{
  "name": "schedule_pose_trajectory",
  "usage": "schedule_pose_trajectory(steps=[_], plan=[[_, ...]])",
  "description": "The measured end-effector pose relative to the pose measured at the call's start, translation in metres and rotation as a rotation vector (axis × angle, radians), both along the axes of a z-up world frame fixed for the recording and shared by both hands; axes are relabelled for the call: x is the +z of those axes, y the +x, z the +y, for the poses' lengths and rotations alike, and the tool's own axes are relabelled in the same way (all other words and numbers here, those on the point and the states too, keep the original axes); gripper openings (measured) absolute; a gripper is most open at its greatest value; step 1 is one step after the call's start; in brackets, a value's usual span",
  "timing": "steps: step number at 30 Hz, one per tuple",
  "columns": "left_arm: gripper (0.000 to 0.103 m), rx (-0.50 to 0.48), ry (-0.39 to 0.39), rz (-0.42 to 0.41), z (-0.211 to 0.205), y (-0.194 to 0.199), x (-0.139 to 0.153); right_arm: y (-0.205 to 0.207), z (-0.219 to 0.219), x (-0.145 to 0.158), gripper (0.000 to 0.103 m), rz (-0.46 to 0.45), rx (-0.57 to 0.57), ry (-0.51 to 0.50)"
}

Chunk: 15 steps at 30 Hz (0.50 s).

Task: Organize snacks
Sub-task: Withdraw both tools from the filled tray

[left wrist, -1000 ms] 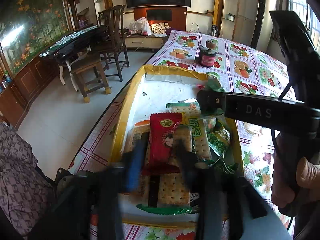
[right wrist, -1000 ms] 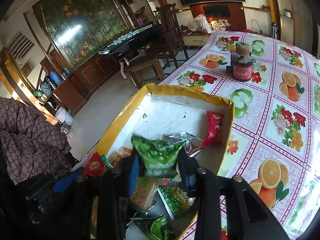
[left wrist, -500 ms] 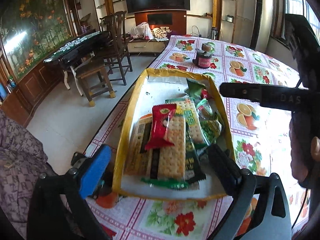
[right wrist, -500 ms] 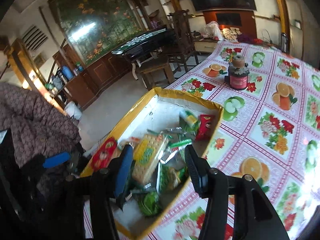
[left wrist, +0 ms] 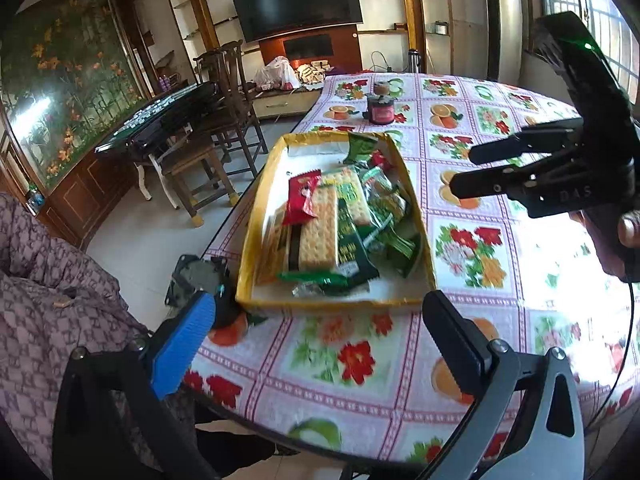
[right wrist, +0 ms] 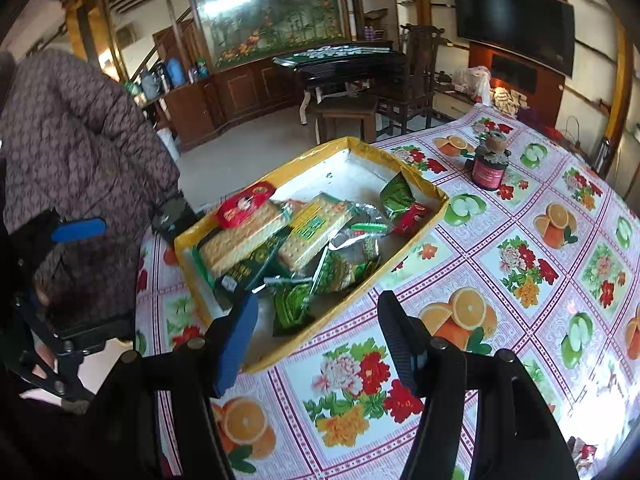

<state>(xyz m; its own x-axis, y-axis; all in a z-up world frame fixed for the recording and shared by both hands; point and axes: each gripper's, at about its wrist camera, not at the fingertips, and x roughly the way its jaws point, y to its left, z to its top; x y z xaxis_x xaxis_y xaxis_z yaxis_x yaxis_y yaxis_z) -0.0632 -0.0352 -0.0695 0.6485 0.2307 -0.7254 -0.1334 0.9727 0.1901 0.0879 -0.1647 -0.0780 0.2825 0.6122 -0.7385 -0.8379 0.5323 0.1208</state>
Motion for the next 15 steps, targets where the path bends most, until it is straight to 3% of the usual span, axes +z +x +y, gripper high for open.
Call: schedule_pose_trajectory(steps=[6,11,15], plan=[[0.103,0.069,0.181,0.042,-0.016,-0.006,-0.002,-0.013,0.003,0.003,0.062,-0.067,0.069,-0.009],[0.103,0.056,0.049,0.027,-0.006,-0.014,0.001,-0.013,0.003,0.002,0.062,-0.087,0.08,-0.03],[0.103,0.057,0.02,0.001,-0.004,-0.018,0.004,-0.012,0.001,0.0,0.062,-0.085,0.075,-0.028]])
